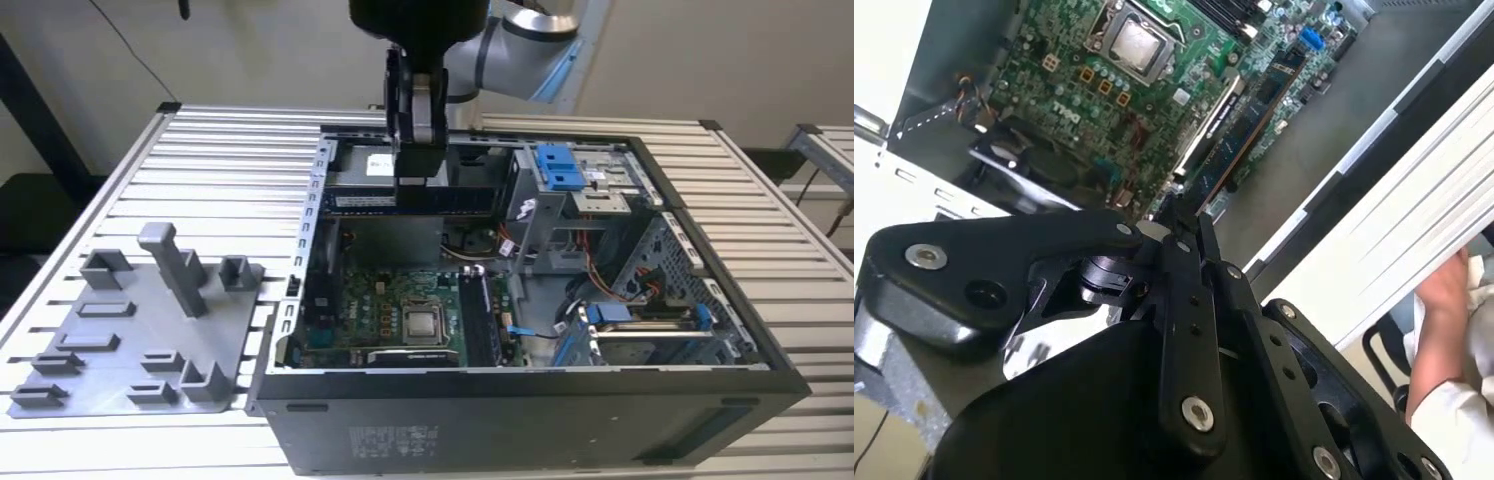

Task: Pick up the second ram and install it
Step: 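Pick up the second ram and move it above second insertion slot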

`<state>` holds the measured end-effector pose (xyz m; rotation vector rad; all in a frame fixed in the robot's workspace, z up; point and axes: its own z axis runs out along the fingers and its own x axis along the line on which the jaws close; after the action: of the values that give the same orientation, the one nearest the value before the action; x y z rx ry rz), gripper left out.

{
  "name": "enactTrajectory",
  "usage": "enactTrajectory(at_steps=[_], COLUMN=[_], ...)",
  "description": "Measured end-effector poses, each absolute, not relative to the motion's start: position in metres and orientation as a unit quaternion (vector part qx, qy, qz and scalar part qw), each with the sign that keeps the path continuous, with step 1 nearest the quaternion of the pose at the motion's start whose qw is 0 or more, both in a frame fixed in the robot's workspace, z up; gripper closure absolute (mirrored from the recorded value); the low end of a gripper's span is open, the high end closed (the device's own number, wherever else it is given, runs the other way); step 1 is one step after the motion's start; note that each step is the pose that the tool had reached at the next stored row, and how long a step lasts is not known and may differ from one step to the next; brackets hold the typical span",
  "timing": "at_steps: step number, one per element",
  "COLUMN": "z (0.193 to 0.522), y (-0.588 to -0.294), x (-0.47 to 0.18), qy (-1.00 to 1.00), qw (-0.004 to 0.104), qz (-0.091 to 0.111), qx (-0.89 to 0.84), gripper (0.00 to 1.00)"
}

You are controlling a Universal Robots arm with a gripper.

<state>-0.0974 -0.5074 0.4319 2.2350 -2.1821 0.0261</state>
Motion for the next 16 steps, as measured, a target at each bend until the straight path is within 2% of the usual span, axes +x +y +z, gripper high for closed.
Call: enactTrajectory(at_steps=[16], z=[0.432], y=[-0.507], x=[-0.070], qy=[-0.699], qw=[0.009], qz=[0.008], qx=[0.715], gripper=[0.86])
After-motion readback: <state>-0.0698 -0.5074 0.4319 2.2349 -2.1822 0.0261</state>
